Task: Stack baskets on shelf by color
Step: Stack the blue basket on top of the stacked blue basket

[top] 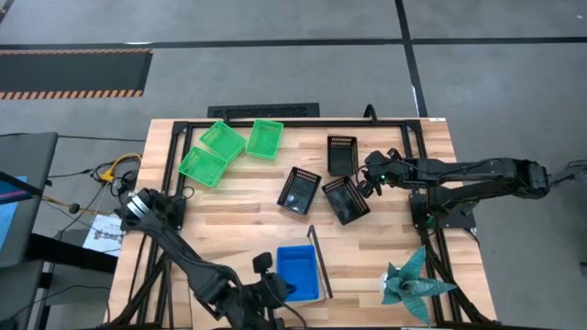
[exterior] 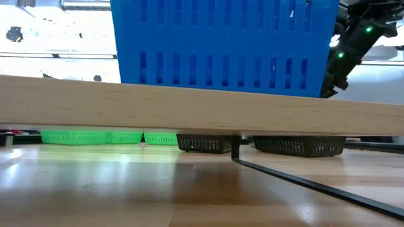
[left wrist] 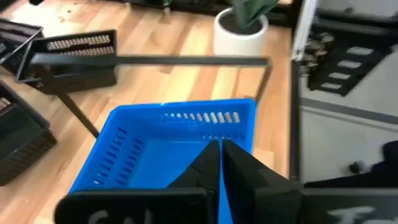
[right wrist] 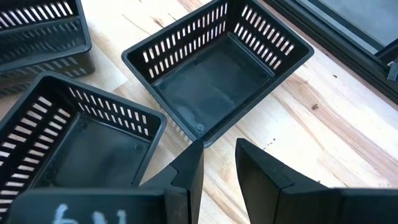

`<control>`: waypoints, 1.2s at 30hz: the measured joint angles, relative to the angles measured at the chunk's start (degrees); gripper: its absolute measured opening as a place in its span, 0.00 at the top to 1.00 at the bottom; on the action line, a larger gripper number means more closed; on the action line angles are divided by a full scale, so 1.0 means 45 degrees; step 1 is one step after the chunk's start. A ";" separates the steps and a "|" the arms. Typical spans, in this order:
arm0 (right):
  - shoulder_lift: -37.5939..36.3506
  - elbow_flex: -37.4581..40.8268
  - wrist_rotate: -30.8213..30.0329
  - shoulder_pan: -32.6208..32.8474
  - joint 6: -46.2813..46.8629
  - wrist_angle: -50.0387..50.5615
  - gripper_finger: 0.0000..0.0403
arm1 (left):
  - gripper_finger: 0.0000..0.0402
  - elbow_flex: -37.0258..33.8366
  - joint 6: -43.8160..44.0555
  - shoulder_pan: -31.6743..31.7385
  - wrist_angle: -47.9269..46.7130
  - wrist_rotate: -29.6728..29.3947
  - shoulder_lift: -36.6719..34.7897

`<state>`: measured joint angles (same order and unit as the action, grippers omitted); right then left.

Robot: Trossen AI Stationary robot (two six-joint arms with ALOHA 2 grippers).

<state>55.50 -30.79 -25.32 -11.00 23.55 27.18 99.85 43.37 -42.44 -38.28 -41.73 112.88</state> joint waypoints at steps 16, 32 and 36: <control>0.0001 0.0000 0.0000 0.0000 -0.0005 0.0053 0.71 | 1.00 0.0179 0.0818 0.0362 0.0522 -0.0266 0.1204; 0.0001 0.0000 0.0034 0.0000 -0.0010 0.0203 0.71 | 1.00 0.2361 0.8465 0.0161 -0.8485 0.2719 0.1638; 0.0001 0.0000 0.0039 0.0000 -0.0015 0.0193 0.71 | 1.00 0.2365 0.8591 0.0218 -0.8148 0.3151 0.1989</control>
<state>55.51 -30.79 -25.15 -11.00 23.49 28.05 110.50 82.03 -41.46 -74.95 -27.55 121.83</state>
